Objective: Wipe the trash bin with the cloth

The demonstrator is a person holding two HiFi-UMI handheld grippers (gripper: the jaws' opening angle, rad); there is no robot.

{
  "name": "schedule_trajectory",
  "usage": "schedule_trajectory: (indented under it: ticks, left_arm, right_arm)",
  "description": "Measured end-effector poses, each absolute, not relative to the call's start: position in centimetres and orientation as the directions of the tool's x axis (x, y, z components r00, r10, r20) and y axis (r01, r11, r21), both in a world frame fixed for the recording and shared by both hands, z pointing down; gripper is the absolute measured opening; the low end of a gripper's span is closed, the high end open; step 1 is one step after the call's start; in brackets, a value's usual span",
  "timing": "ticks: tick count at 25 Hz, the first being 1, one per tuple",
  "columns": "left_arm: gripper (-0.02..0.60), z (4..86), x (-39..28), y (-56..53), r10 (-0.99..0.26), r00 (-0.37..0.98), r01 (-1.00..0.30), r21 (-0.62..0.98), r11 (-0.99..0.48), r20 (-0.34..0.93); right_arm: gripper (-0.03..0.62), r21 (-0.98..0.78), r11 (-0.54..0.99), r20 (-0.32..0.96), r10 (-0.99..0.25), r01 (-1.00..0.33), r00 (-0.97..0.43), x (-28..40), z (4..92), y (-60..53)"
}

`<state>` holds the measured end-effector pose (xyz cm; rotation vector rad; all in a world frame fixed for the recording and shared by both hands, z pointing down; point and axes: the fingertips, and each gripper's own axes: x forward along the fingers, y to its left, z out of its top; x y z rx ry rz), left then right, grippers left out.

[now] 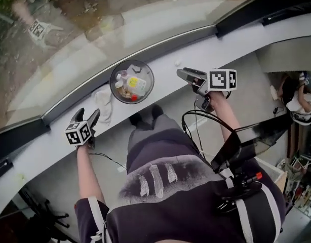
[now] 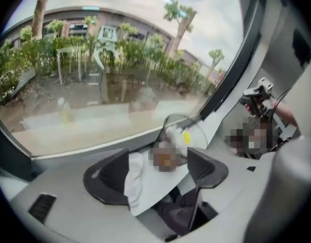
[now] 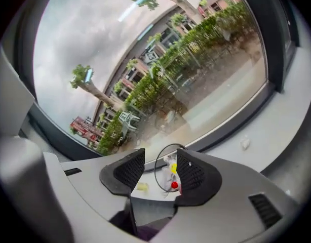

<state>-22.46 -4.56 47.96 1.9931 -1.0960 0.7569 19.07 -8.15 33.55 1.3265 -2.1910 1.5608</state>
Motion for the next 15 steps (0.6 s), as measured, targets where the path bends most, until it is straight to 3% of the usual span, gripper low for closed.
schedule_trajectory:
  ticks: [1,2,3,4,5,7,15]
  left_arm:
    - [0.297,44.8,-21.6,-5.9,-0.508,0.491,-0.863,0.316,-0.394,0.708]
    - [0.097,42.0,-20.6,-7.0,-0.554,0.510,-0.854,0.308,-0.420,0.658]
    - [-0.005,39.9,-19.6,-7.6,-0.582,0.523,-0.846,0.293,-0.446,0.622]
    - [-0.005,38.1,-18.6,-8.0,-0.600,0.536,-0.837,0.280,-0.471,0.594]
    - [-0.005,36.4,-17.7,-8.3,-0.614,0.552,-0.827,0.274,-0.491,0.565]
    - [-0.005,32.6,-15.8,-8.9,-0.644,0.587,-0.805,0.272,-0.527,0.490]
    - [-0.005,18.7,-4.8,-8.2,-0.646,0.719,-0.693,0.207,-0.690,0.255]
  right_arm:
    - [0.182,-0.697,0.120,0.521,-0.592,-0.707,-0.615,18.8,31.6,-8.8]
    - [0.181,-0.715,0.160,0.473,-0.606,-0.680,-0.640,18.4,29.5,-9.2]
    - [0.179,-0.745,0.197,0.414,-0.613,-0.638,-0.673,17.8,27.5,-9.4]
    - [0.143,-0.775,0.233,0.347,-0.622,-0.588,-0.702,17.2,25.6,-9.4]
    - [-0.005,-0.795,0.272,0.277,-0.633,-0.542,-0.723,16.7,23.9,-9.5]
    - [-0.005,-0.802,0.338,0.185,-0.643,-0.492,-0.743,16.2,21.6,-9.7]
    - [-0.005,-0.691,0.576,0.079,-0.540,-0.436,-0.838,15.7,16.0,-9.1]
